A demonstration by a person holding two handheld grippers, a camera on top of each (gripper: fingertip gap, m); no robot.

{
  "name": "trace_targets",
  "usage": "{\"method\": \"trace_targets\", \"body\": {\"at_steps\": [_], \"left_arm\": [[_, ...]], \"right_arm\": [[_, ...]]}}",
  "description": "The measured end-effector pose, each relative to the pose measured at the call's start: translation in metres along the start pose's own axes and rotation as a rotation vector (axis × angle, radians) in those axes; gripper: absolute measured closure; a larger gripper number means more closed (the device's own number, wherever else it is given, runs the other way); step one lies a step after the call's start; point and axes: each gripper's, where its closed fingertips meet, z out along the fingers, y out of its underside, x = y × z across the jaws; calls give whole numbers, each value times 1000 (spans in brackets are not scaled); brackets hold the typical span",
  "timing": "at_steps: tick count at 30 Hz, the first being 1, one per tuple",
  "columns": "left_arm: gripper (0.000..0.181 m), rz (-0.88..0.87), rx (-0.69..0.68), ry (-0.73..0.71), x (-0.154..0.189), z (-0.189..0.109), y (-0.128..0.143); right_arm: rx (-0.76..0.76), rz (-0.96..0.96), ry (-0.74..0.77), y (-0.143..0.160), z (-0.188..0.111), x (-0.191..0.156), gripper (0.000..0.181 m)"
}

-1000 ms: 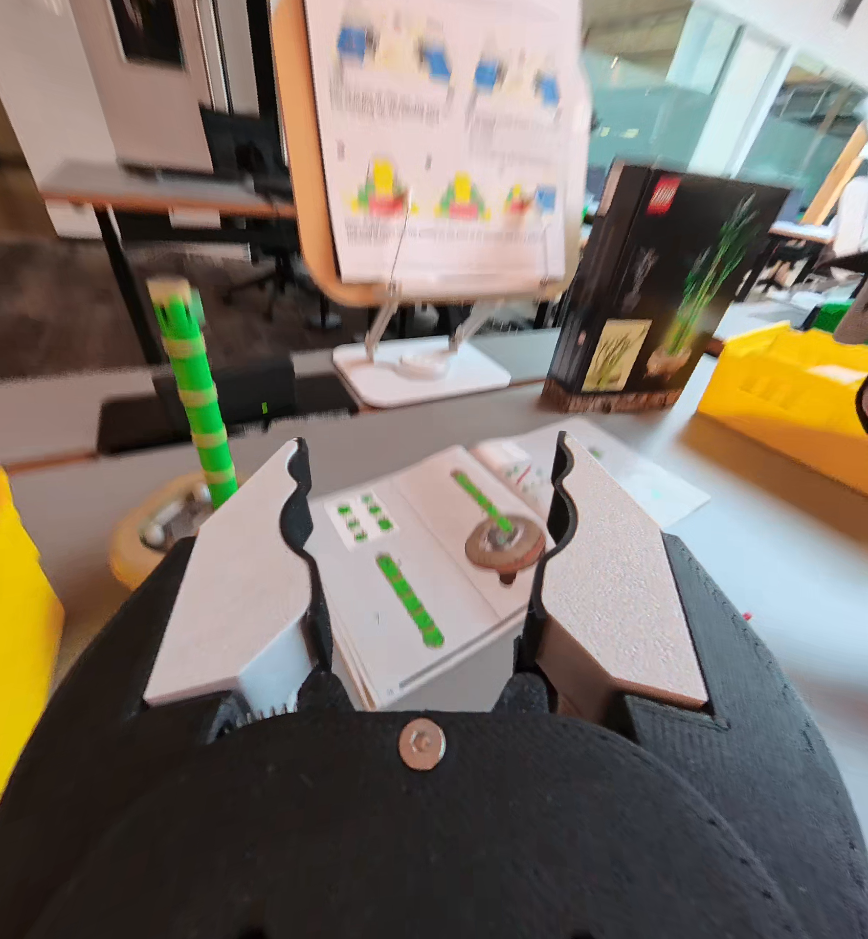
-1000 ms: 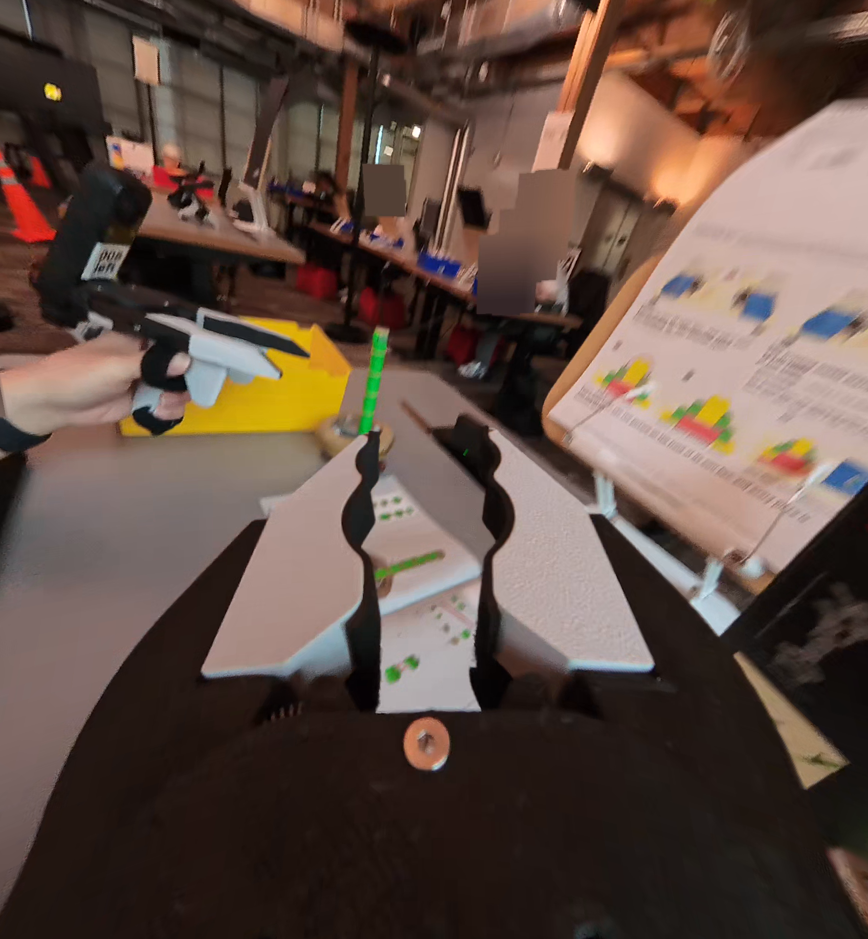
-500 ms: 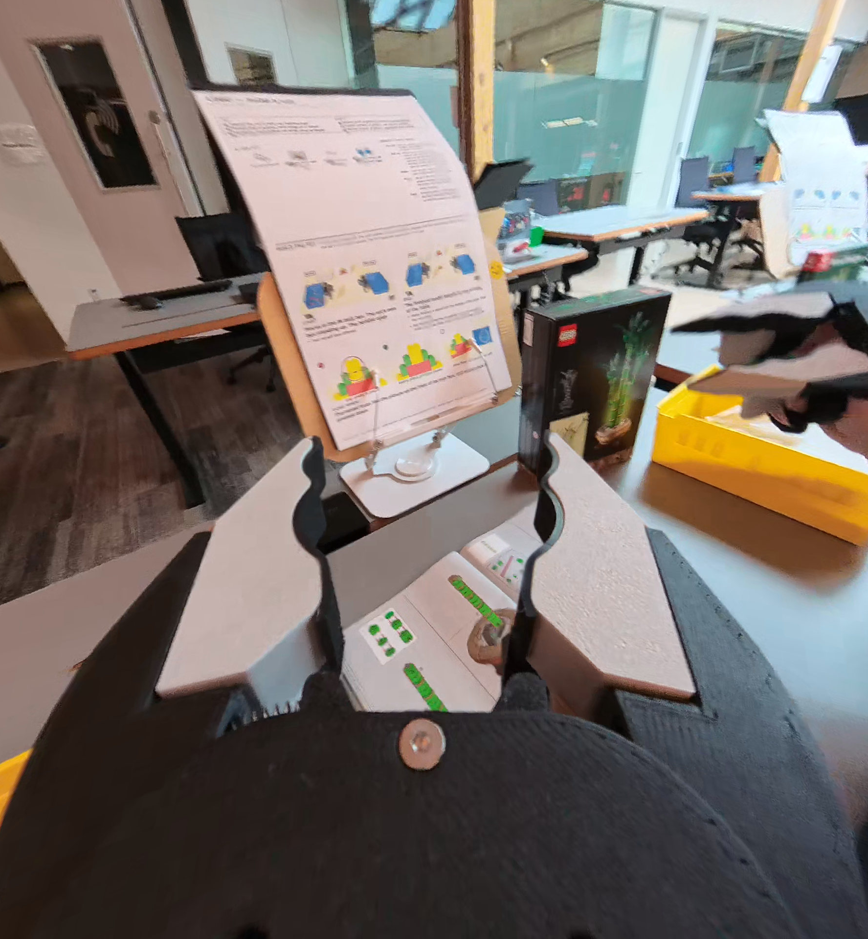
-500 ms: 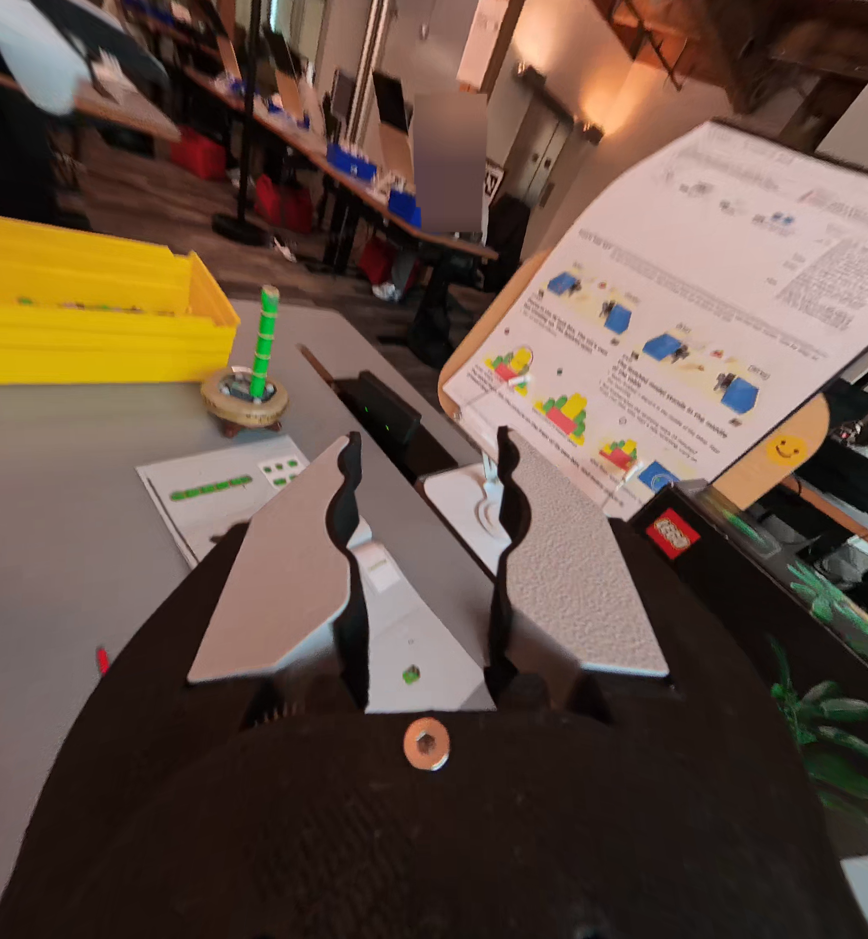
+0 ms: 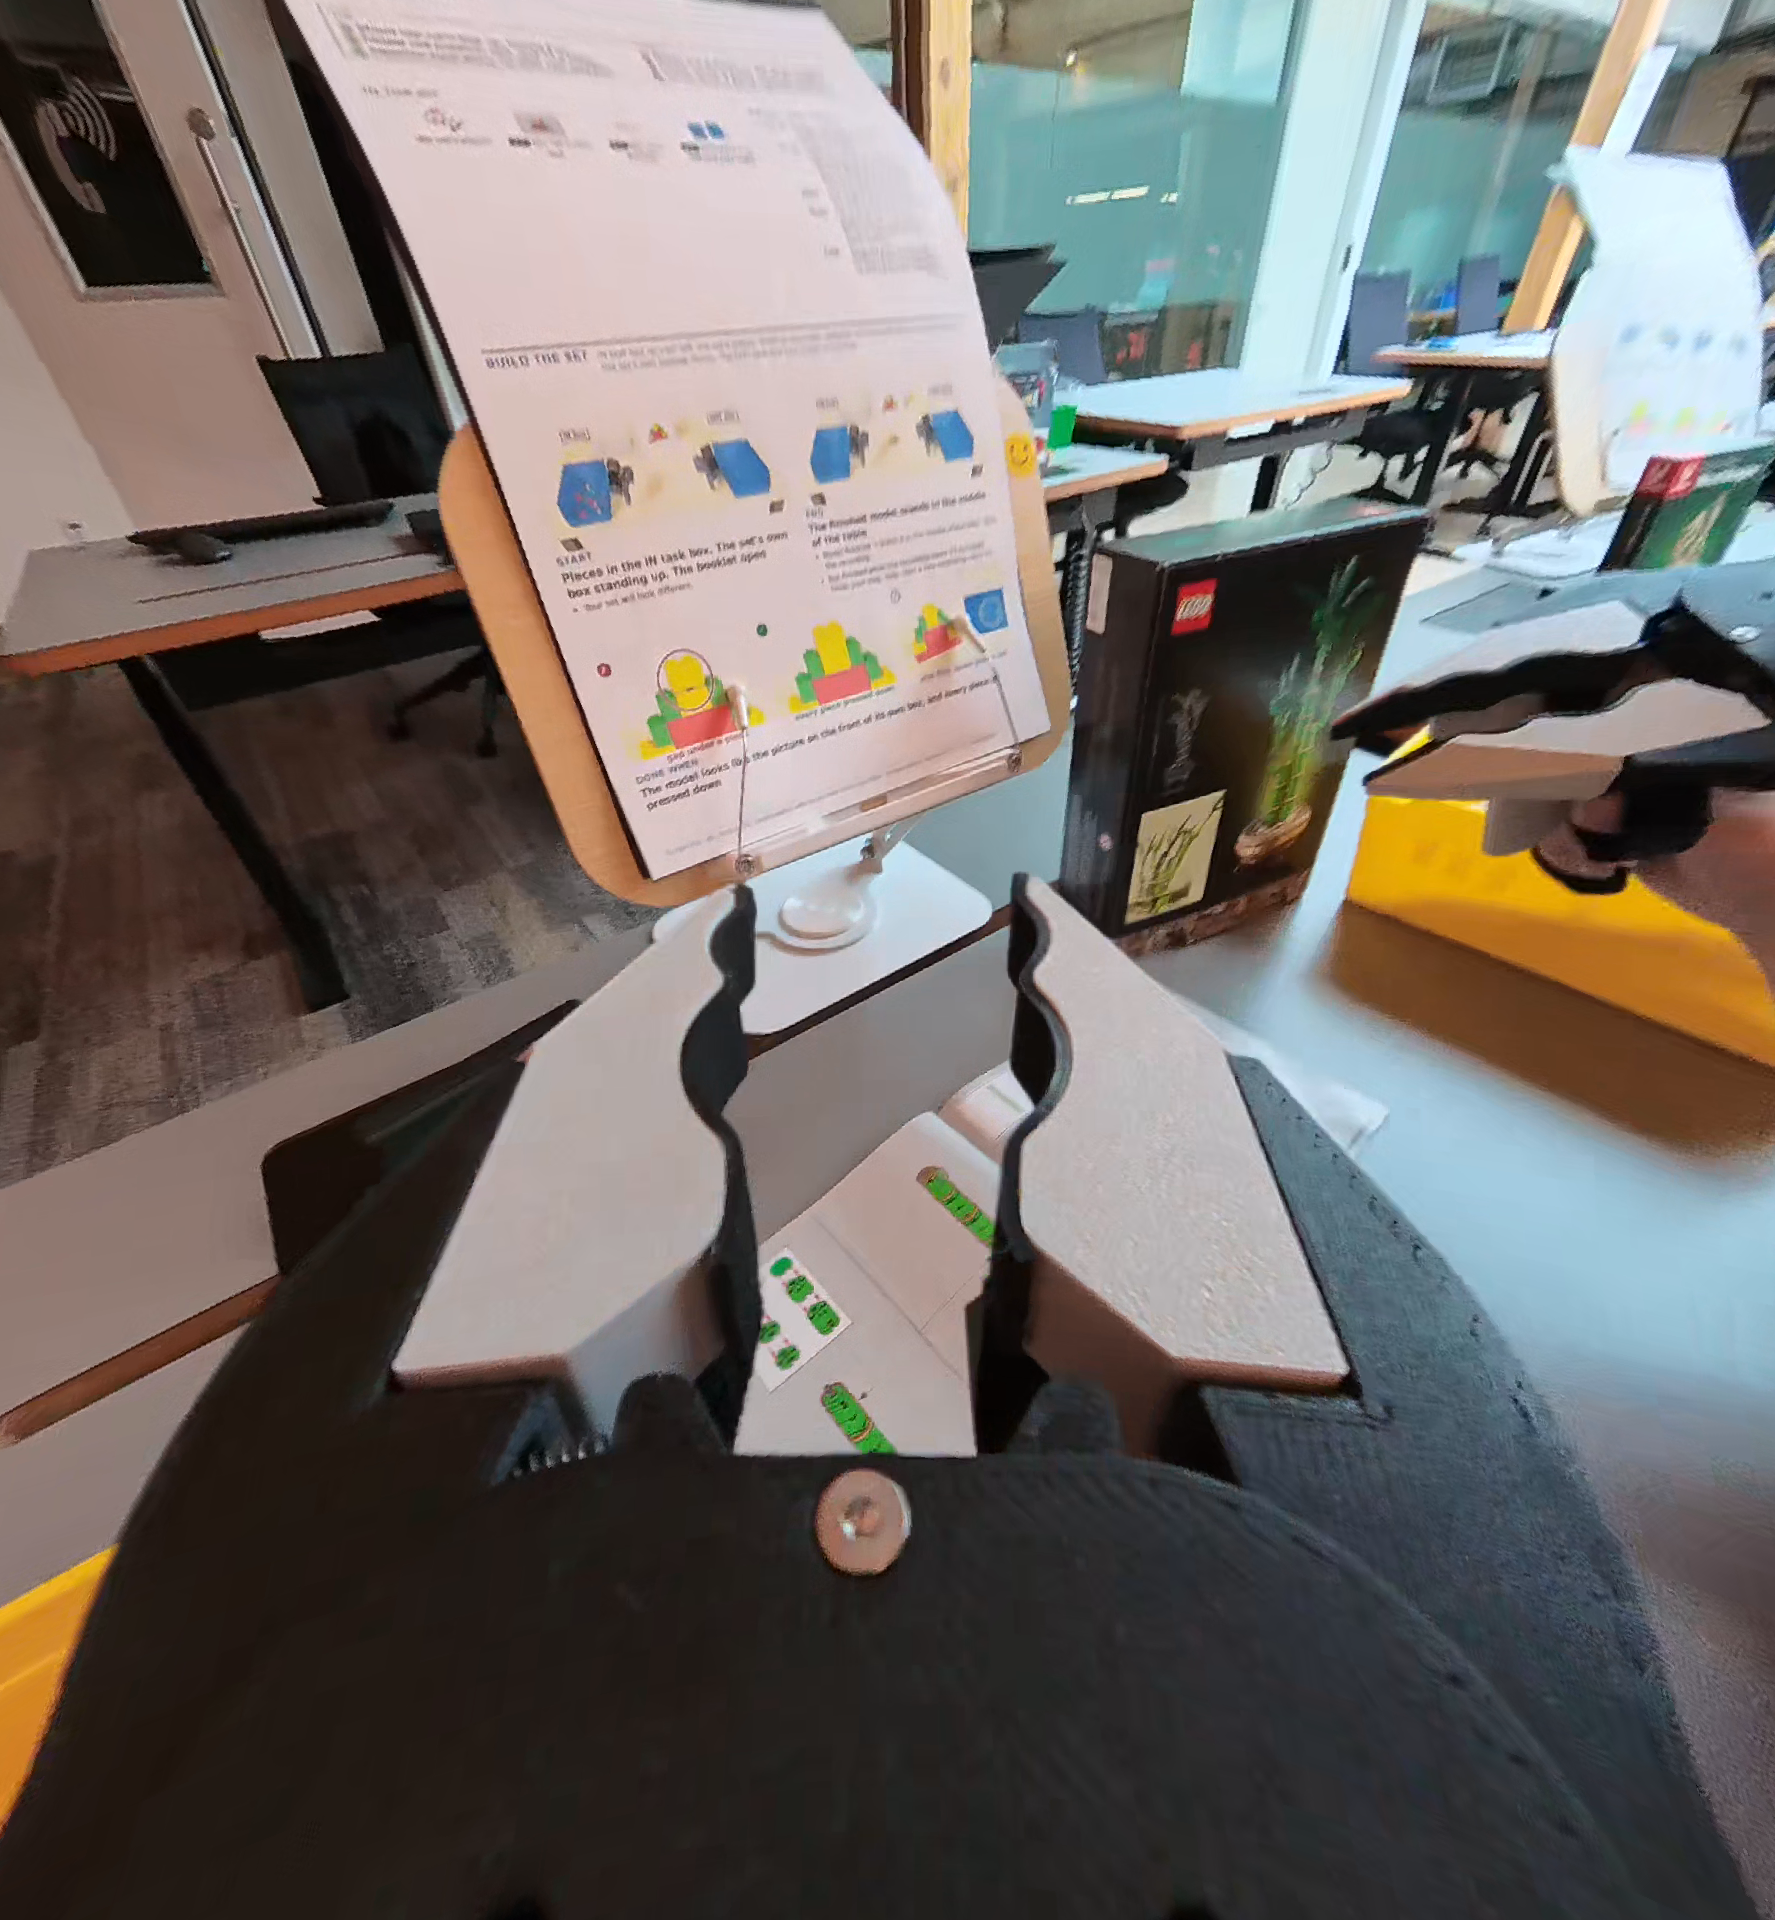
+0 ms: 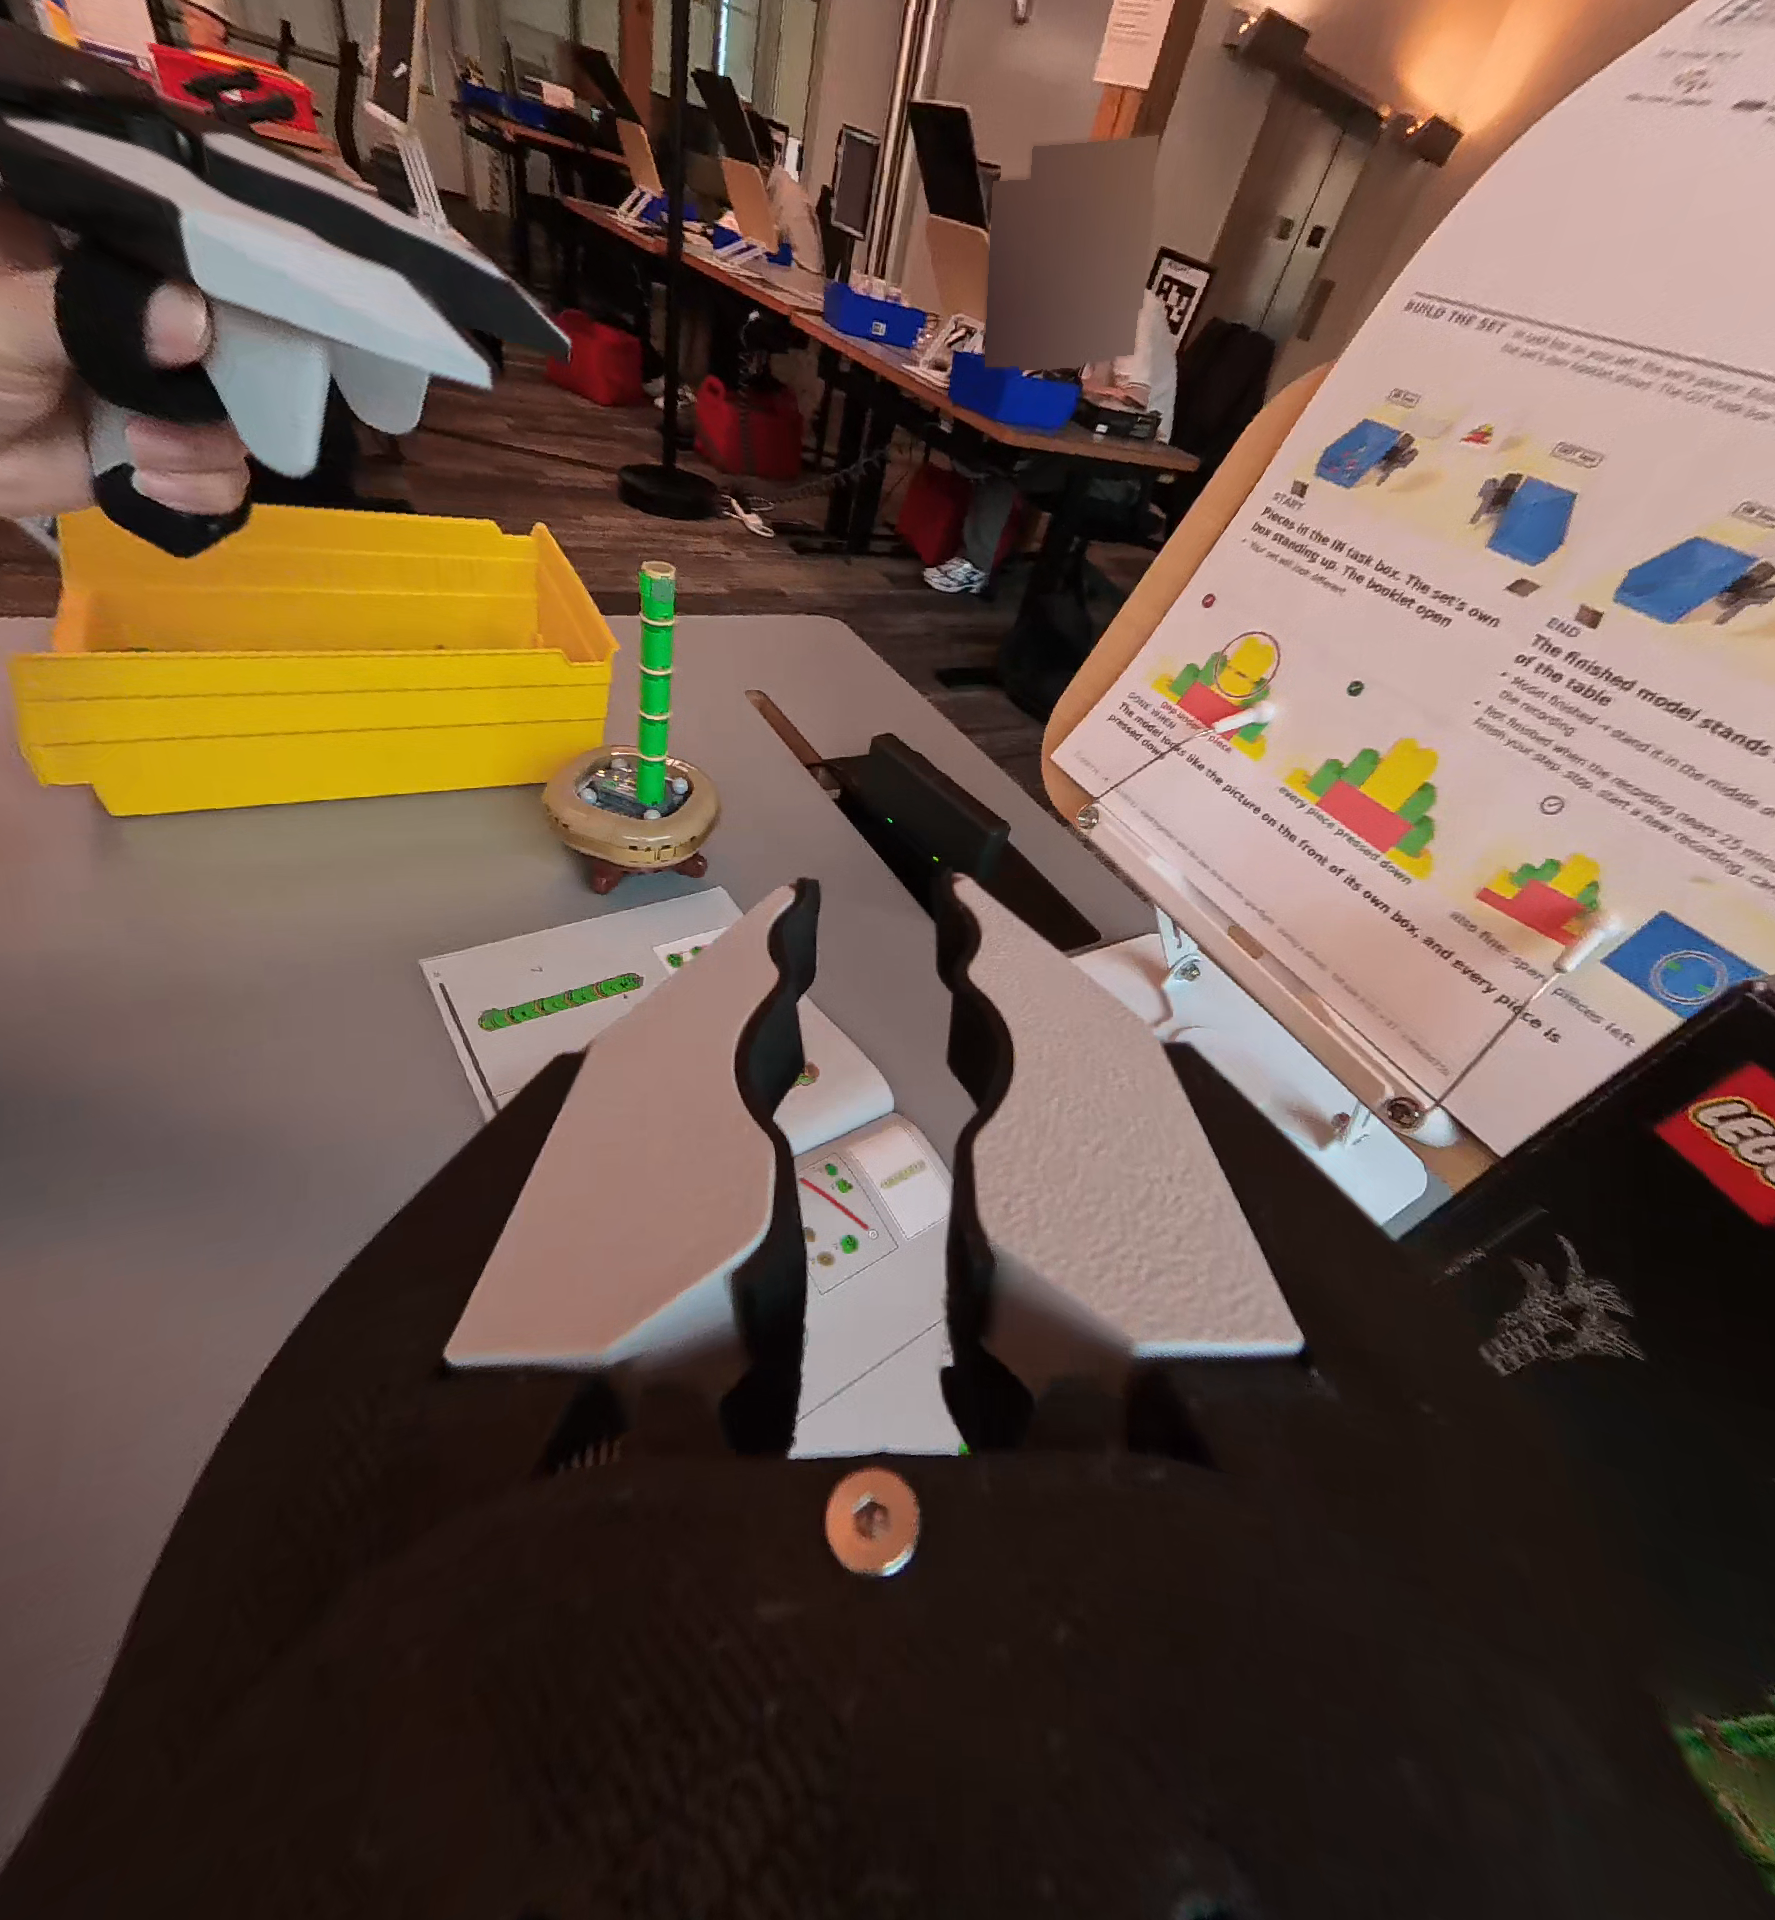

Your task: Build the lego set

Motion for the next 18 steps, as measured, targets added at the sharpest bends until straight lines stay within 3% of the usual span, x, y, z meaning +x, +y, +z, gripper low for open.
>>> {"method": "trace_targets", "body": {"at_steps": [7, 13, 18], "left_arm": [[134, 60, -72, 1, 7, 8, 13], [144, 63, -90, 51, 28, -3, 10], [154, 97, -186, -7, 18, -18, 20]], "right_arm": [[-126, -18, 24, 21, 11, 1, 173], [-137, -19, 11, 18, 15, -8, 181], [-158, -55, 21, 18, 22, -15, 181]]}}
